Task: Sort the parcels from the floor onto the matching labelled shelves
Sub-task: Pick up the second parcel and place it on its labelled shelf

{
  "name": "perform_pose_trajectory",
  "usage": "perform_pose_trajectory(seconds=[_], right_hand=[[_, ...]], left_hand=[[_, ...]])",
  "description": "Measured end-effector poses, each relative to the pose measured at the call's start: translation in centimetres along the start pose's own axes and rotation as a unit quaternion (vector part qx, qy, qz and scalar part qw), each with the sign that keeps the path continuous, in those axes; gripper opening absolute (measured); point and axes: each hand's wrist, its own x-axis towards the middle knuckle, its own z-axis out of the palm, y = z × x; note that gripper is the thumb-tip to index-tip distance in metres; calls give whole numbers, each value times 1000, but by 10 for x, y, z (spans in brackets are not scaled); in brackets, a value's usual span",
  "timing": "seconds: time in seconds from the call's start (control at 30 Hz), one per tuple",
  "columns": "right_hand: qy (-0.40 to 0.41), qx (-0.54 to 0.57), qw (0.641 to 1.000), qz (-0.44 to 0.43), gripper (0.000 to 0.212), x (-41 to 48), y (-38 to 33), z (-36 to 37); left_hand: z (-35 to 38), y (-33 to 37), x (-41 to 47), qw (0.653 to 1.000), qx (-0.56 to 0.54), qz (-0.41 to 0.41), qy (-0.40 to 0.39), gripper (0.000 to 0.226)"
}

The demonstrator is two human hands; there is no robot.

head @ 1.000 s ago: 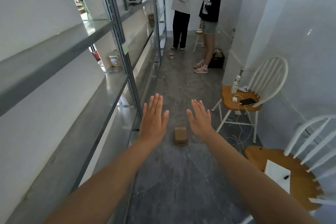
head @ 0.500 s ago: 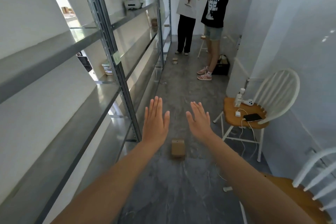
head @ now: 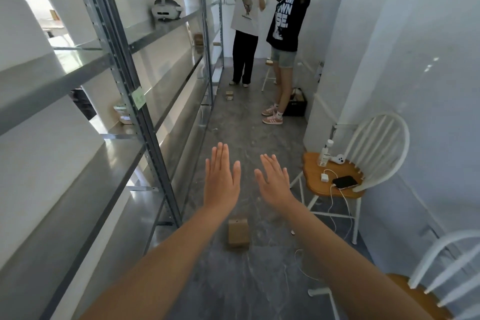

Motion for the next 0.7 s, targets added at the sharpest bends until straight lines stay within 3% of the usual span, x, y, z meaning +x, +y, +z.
perform_pose_trajectory(seconds=[0.7], right_hand=[[50,-21,996,65,54,148,-39,36]], left_hand=[[13,-92,161,998,-22,38,-45,61]])
